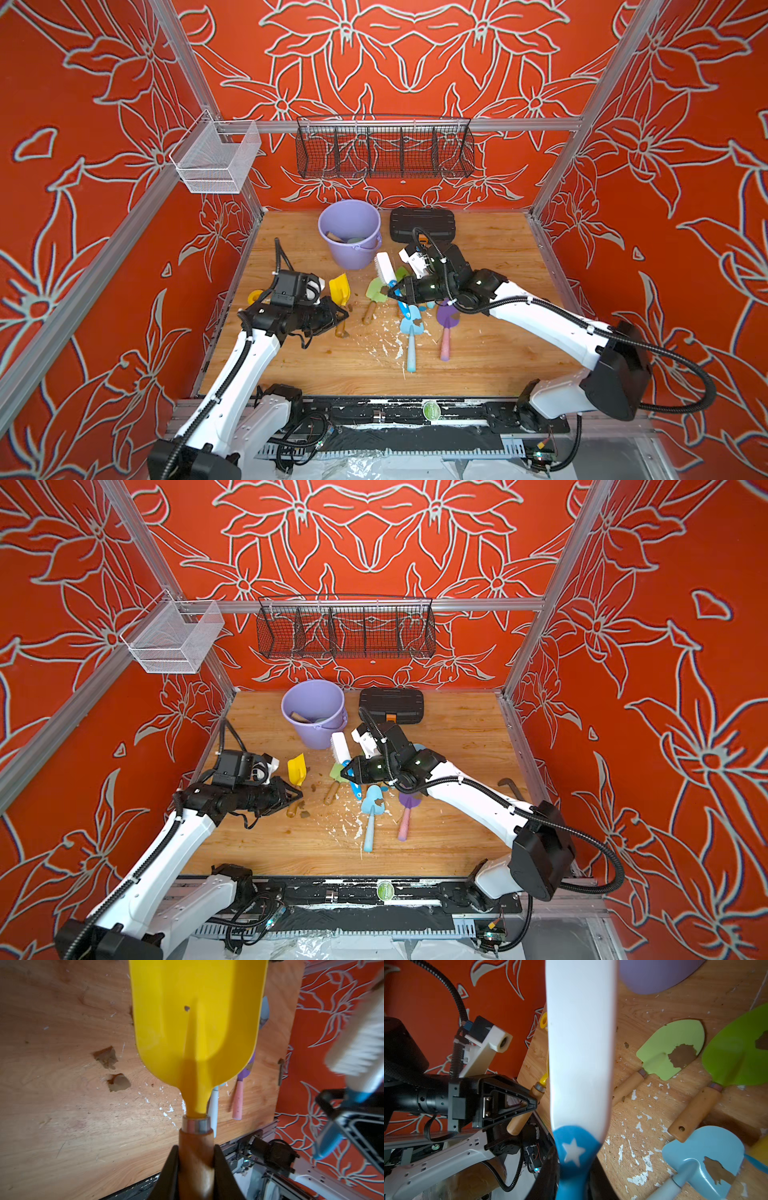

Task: Brush the soil off the hand trowel and place it into the bucket
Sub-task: Brush off the soil from the hand trowel.

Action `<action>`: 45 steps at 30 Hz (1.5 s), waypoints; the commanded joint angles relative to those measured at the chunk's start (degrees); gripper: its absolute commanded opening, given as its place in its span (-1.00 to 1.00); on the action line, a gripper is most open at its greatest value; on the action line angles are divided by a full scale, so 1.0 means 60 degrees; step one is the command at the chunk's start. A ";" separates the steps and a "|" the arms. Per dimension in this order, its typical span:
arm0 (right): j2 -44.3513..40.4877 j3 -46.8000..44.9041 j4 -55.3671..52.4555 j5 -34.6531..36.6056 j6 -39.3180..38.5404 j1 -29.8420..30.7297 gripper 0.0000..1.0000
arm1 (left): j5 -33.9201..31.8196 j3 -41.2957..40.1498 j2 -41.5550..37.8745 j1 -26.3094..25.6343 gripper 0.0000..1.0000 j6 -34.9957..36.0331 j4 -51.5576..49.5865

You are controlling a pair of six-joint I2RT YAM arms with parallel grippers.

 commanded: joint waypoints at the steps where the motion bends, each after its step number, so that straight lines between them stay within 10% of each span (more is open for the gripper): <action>1: -0.0015 0.0719 -0.1185 0.0615 -0.0903 0.0377 -1.00 | -0.2055 0.1024 0.0585 -0.0744 -1.00 0.0884 -0.1398; 25: 0.3374 0.3958 -0.2615 -0.0341 -0.1256 0.1616 -1.00 | -0.3646 0.1726 0.1466 -0.2793 -1.00 0.1757 -0.1484; 45: 0.5381 0.6638 -0.4100 0.1445 -0.1776 0.0522 -1.00 | -0.4283 0.1345 0.1476 -0.2964 -1.00 0.1640 -0.1272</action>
